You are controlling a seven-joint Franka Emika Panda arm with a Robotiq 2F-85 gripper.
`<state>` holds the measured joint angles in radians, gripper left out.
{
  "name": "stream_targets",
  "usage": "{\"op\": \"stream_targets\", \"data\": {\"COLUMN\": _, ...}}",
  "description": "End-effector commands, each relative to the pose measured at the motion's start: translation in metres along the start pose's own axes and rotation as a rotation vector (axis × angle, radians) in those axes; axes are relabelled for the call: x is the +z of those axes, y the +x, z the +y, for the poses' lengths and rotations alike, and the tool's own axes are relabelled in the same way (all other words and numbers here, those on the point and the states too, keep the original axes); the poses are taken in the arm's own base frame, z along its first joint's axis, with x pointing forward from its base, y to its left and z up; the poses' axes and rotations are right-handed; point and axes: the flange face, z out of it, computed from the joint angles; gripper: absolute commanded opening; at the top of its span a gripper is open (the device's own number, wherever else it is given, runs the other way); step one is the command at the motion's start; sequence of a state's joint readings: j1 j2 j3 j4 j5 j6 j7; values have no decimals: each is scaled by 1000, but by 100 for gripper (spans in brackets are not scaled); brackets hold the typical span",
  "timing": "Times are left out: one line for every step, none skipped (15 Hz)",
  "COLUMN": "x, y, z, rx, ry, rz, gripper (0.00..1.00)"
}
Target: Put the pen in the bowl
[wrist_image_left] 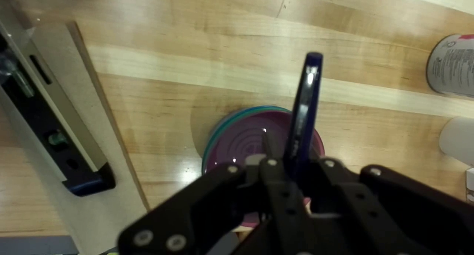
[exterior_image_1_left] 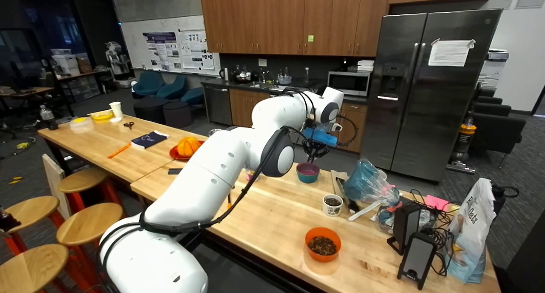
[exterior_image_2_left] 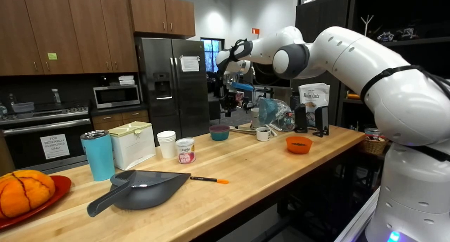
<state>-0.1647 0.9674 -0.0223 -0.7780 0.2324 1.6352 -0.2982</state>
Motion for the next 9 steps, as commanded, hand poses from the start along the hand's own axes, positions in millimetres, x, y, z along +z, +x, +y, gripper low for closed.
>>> {"op": "stream_targets", "data": {"x": 0, "y": -3, "z": 12, "rx": 5, "ry": 13, "rz": 3, "gripper": 4}}
{"op": "stream_targets", "data": {"x": 0, "y": -5, "z": 17, "rx": 5, "ry": 16, "rz": 1, "gripper": 4}}
{"op": "stream_targets", "data": {"x": -1, "y": -8, "z": 24, "rx": 3, "ry": 19, "rz": -6, "gripper": 4}}
{"op": "stream_targets", "data": {"x": -2, "y": -10, "z": 30, "rx": 5, "ry": 17, "rz": -10, "gripper": 4}}
{"op": "stream_targets", "data": {"x": -4, "y": -14, "z": 39, "rx": 4, "ry": 20, "rz": -13, "gripper": 39}}
{"op": "stream_targets", "data": {"x": -6, "y": -18, "z": 48, "rx": 3, "ry": 24, "rz": -19, "gripper": 40}}
{"op": "stream_targets", "data": {"x": -9, "y": -22, "z": 57, "rx": 0, "ry": 24, "rz": -20, "gripper": 44}}
{"op": "stream_targets", "data": {"x": -12, "y": -27, "z": 67, "rx": -1, "ry": 28, "rz": -22, "gripper": 49}}
{"op": "stream_targets", "data": {"x": -15, "y": -31, "z": 77, "rx": -2, "ry": 30, "rz": -23, "gripper": 56}}
